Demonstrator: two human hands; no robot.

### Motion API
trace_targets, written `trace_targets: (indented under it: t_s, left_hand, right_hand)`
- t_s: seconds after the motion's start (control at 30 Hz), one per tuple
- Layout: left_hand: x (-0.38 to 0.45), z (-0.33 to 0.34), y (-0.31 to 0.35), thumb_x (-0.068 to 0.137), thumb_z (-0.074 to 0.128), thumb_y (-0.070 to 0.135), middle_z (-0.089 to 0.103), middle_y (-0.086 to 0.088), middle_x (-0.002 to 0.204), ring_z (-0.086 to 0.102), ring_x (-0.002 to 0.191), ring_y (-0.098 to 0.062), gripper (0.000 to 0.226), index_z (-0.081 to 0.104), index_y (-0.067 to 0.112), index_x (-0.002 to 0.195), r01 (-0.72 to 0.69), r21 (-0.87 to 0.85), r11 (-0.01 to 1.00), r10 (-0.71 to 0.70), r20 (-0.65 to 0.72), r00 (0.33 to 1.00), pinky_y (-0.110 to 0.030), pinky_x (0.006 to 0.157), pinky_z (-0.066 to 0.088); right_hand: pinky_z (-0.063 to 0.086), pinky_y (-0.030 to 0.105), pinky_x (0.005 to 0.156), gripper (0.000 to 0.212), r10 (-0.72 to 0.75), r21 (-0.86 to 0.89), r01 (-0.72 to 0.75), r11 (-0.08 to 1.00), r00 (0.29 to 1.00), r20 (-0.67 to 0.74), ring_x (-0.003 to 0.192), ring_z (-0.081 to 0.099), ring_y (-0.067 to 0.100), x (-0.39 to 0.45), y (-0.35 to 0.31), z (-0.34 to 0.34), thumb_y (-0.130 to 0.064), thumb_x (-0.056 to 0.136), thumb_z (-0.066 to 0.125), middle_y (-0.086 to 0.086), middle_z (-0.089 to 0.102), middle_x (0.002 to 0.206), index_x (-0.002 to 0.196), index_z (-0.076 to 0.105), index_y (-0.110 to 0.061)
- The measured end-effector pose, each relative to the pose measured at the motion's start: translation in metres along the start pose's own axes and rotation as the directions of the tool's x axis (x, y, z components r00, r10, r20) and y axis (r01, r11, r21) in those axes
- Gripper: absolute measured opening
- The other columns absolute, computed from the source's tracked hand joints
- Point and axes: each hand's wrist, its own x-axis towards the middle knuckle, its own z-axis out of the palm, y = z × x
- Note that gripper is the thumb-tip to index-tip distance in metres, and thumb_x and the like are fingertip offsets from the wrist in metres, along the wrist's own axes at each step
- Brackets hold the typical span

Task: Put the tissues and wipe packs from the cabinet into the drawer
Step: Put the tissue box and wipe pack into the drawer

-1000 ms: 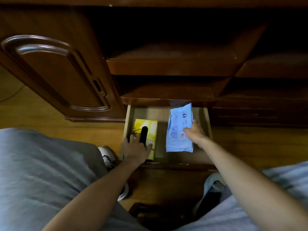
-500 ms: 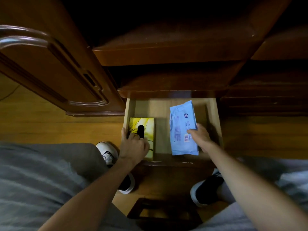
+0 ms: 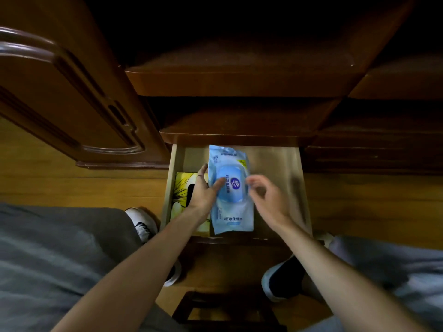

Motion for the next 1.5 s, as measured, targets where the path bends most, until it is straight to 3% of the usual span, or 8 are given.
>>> trace_targets:
  t_s: [0.1,0.23,0.37,0.6,0.83,1.03,1.2,1.5]
  left_hand:
    - [-0.001,0.004,0.001,0.085,0.077,0.02,0.071,-0.002,0.119,0.072,0.101,-0.024,0.098,0.01,0.037,0.154,-0.001,0.063,0.998,-0.003,0.056,0.998,-0.052,0.088,0.057]
    - [-0.003,0.004,-0.004,0.087,0.076,0.015,0.071,0.004,0.117,0.071,0.099,-0.006,0.105,0.0,0.033,0.157,-0.096,0.262,0.96,0.083,0.06,0.995,-0.035,0.087,0.059]
    - [0.0,-0.03,-0.001,0.091,0.067,0.032,0.054,0.0,0.138,0.052,0.123,-0.014,0.075,0.027,0.02,0.154,-0.219,0.883,0.415,0.434,0.02,0.901,-0.034,0.096,0.048]
    - [0.002,-0.075,-0.036,0.091,0.053,0.061,-0.016,-0.004,0.165,-0.012,0.152,-0.029,0.091,-0.006,0.037,0.156,-0.165,0.975,-0.148,0.098,0.181,0.979,-0.052,0.119,0.019]
    - [0.005,-0.081,-0.032,0.084,0.056,0.069,-0.022,-0.005,0.164,-0.016,0.151,-0.028,0.102,-0.012,0.038,0.154,-0.181,0.958,-0.222,0.054,0.198,0.979,-0.051,0.12,0.019]
    - [0.003,-0.073,-0.028,0.084,0.061,0.064,-0.02,-0.005,0.164,-0.015,0.151,-0.029,0.105,-0.011,0.035,0.155,-0.153,0.964,-0.218,0.036,0.164,0.986,-0.052,0.12,0.021]
    - [0.003,-0.06,-0.018,0.082,0.067,0.059,-0.016,-0.007,0.165,-0.012,0.151,-0.031,0.108,-0.007,0.032,0.156,-0.115,0.966,-0.233,-0.006,0.117,0.993,-0.052,0.12,0.022]
    - [0.004,-0.055,-0.019,0.083,0.066,0.058,-0.018,-0.007,0.164,-0.013,0.151,-0.031,0.108,-0.008,0.031,0.157,-0.109,0.961,-0.254,-0.027,0.105,0.994,-0.053,0.12,0.02]
  right_hand:
    - [0.047,0.027,0.095,0.063,0.249,0.261,-0.261,0.929,0.965,0.078,0.114,0.057,-0.002,0.006,0.007,-0.014,-0.044,0.084,0.08,-0.021,0.058,0.129,0.139,0.05,-0.033]
    - [0.061,0.028,0.075,0.026,0.282,0.398,-0.307,0.865,0.952,0.124,0.094,0.076,0.014,0.011,0.022,-0.009,-0.015,0.089,0.077,0.008,0.076,0.116,0.114,0.069,-0.021]
    - [0.059,0.044,0.089,0.029,0.374,0.217,-0.343,0.914,0.919,-0.122,0.1,0.072,0.028,0.031,0.04,-0.021,-0.014,0.091,0.074,0.012,0.074,0.116,0.119,0.066,-0.009]
    - [0.058,0.043,0.087,0.026,0.504,0.161,-0.499,0.851,0.864,0.013,0.1,0.071,0.032,0.043,0.068,0.004,-0.012,0.091,0.074,0.017,0.072,0.117,0.114,0.064,-0.006]
    - [0.055,0.04,0.086,0.041,0.466,-0.22,-0.411,0.885,0.789,0.4,0.107,0.066,0.031,0.057,0.062,0.055,0.0,0.087,0.072,0.017,0.065,0.125,0.124,0.056,-0.009]
    - [0.053,0.034,0.083,0.079,0.492,-0.764,-0.212,0.609,0.857,0.155,0.111,0.065,0.028,0.049,0.061,0.067,-0.056,0.072,0.081,0.008,0.063,0.126,0.131,0.048,-0.015]
    - [0.044,0.046,0.103,0.114,0.103,-0.813,0.16,0.559,0.96,0.259,0.142,0.031,0.033,0.058,0.051,0.065,-0.051,0.069,0.086,0.013,0.022,0.16,0.155,0.017,-0.02]
    - [0.032,0.052,0.118,0.12,0.198,-0.81,0.342,0.476,0.856,0.478,0.156,-0.01,0.031,0.049,0.063,0.081,-0.011,0.082,0.079,0.003,-0.012,0.17,0.162,-0.008,-0.028]
